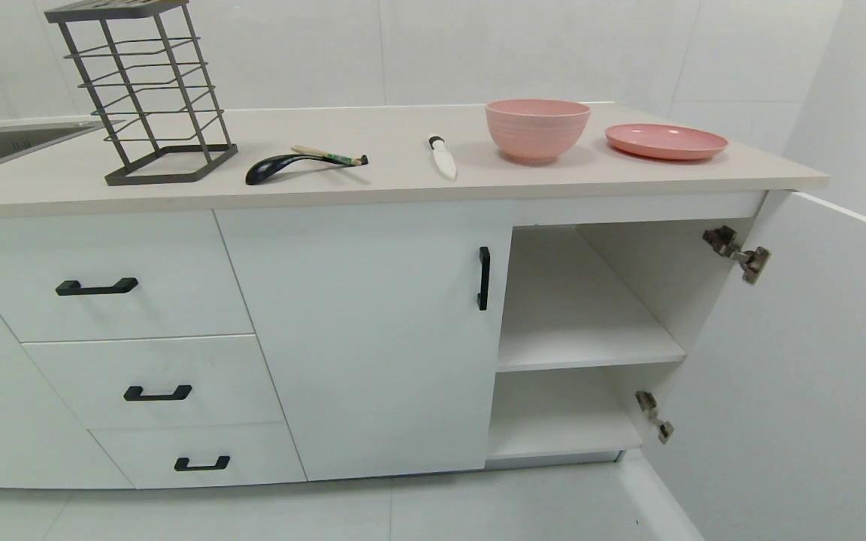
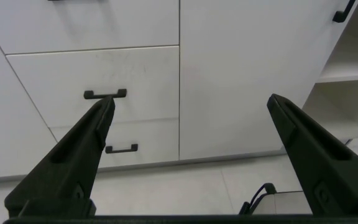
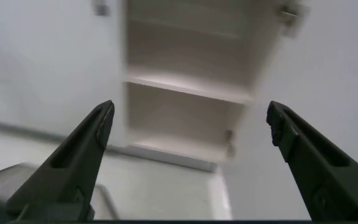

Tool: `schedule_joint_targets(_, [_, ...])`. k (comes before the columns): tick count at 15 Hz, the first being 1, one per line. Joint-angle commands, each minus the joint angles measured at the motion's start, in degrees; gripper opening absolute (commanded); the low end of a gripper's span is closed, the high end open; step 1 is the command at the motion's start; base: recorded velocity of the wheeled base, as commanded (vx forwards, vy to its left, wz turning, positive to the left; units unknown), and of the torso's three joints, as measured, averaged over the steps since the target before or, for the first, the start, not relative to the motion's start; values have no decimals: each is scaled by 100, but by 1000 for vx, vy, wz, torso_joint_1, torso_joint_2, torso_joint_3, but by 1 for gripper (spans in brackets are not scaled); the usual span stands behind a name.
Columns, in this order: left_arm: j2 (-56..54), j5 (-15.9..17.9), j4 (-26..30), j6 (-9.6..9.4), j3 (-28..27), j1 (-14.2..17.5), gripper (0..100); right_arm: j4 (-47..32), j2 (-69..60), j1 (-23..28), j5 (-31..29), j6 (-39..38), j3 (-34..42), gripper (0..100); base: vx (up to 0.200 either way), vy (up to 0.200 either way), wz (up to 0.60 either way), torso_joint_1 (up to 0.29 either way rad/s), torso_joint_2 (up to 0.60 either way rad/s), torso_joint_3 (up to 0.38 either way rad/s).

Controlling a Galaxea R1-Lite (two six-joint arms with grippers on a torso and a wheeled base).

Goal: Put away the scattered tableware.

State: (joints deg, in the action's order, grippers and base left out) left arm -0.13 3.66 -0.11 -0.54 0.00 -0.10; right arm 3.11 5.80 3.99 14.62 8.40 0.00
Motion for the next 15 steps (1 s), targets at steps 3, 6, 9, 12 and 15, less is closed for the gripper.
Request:
schedule_joint_targets(3, [13,-32,-7,-8,0,1,100,-30,17,6,-855,-277,0,100,0,0,0,0,0,0])
schedule_joint_targets(6, [13,-76,-7,-8,0,1,100,-346,-79,-196,-1242,-752,-9,100,0,-133,0,-2,3,0])
schedule_joint_targets(9, [13,-76,-7,-8,0,1,100,-346,-404,-363,-1242,-761,-9,100,0,-200,0,9,2,-1])
schedule_joint_targets(12, [13,-58,-7,1,0,1,100,-337,-580,-390,-1260,-822,0,100,0,-67,0,-1,1,2])
schedule_joint_targets(15, [13,-58,-7,10,0,1,100,-337,-580,-390,-1260,-822,0,100,0,0,0,0,0,0])
